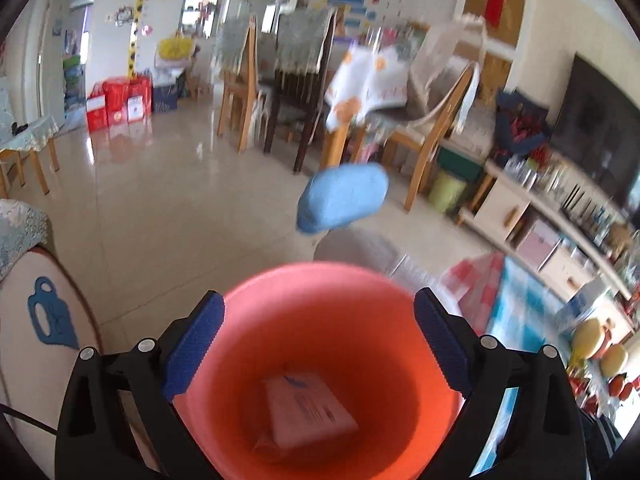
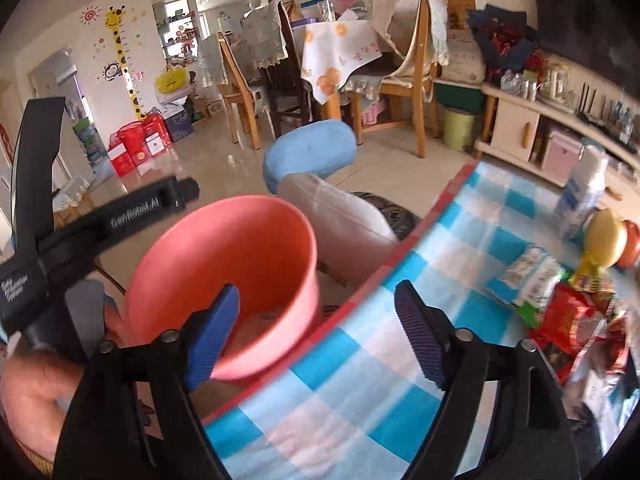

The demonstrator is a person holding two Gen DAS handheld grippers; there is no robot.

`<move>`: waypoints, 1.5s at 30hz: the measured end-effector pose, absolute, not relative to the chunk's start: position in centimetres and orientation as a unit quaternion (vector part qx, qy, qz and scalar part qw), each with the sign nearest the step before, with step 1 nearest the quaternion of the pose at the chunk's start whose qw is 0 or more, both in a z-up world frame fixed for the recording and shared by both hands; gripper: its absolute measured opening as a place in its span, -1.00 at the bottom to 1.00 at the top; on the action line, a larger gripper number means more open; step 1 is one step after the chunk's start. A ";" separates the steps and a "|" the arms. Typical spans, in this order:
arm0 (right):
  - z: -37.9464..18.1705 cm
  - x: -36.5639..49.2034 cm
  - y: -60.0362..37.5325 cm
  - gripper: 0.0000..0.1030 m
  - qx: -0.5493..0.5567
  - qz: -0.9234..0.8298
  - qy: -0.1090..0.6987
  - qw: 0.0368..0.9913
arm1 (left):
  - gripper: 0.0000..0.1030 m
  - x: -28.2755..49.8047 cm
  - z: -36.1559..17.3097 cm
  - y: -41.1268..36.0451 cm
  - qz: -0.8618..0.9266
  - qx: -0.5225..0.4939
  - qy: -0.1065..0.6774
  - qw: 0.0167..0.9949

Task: Collect trash
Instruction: 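Carry both items to the pink bucket and open both tools to drop them, then bring both open tools back over the table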

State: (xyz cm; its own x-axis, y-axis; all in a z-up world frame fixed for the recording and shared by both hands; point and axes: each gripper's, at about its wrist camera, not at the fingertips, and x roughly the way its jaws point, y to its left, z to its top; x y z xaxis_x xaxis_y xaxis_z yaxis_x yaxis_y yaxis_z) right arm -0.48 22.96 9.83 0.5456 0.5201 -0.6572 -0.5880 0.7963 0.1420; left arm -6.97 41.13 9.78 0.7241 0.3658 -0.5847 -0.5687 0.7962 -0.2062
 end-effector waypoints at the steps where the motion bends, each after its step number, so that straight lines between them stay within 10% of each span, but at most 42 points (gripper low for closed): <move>1: 9.9 -0.6 22.3 0.63 -0.054 0.309 0.351 0.882 | 0.84 -7.1 10.1 40.5 0.250 -0.182 0.253 0.917; 12: 10.3 -4.8 13.9 0.92 -0.130 0.225 0.298 0.918 | 0.84 -6.1 11.7 33.2 0.147 -0.097 0.224 0.959; 45: 8.0 -5.7 -5.7 0.92 0.015 0.088 0.359 0.929 | 0.84 -8.2 6.3 15.2 -0.045 0.049 0.286 0.956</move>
State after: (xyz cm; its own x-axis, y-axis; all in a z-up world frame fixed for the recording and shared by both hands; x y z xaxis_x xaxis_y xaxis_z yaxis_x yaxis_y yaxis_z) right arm -5.74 -5.74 7.99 0.7269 0.1739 -0.6643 -0.1529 0.9841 0.0902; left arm -8.16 15.20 6.27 0.8324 -0.0582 -0.5512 0.1138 0.9912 0.0671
